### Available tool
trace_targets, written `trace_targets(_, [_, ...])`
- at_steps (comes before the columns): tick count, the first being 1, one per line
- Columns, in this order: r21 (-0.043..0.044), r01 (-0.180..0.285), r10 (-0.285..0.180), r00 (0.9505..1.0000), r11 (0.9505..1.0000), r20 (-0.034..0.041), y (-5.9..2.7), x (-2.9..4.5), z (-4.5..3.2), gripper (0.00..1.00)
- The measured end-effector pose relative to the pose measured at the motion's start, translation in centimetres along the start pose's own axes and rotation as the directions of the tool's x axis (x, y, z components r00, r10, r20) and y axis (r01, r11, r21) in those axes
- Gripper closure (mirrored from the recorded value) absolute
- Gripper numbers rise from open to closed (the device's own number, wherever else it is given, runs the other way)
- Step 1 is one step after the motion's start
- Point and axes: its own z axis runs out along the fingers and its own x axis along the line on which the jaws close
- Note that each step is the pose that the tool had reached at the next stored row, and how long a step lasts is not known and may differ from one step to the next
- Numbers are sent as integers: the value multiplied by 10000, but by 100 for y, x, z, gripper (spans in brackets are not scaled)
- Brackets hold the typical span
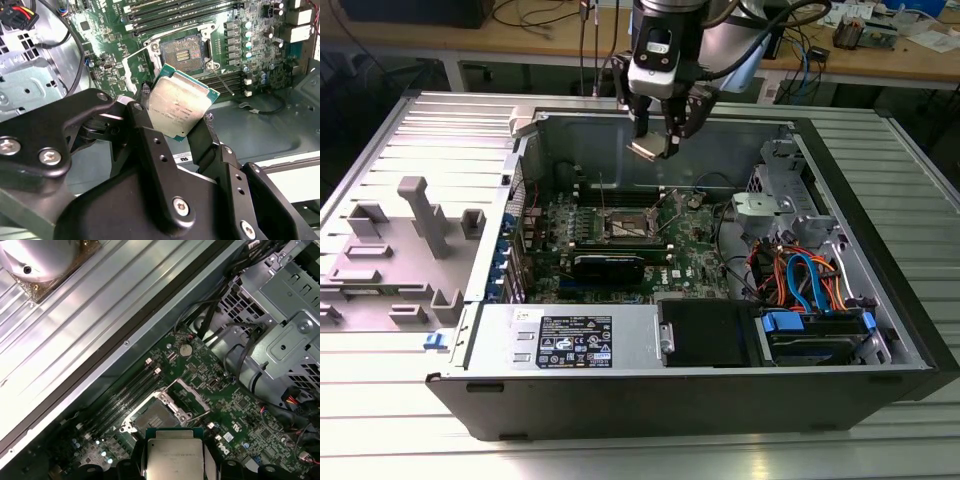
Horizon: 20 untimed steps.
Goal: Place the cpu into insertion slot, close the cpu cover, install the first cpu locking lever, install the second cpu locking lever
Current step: 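Place the cpu into insertion slot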
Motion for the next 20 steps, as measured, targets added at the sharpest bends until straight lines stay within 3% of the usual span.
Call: trace_targets(20, [-19, -1128, 1128, 9936, 9936, 26, -24, 25, 15, 45])
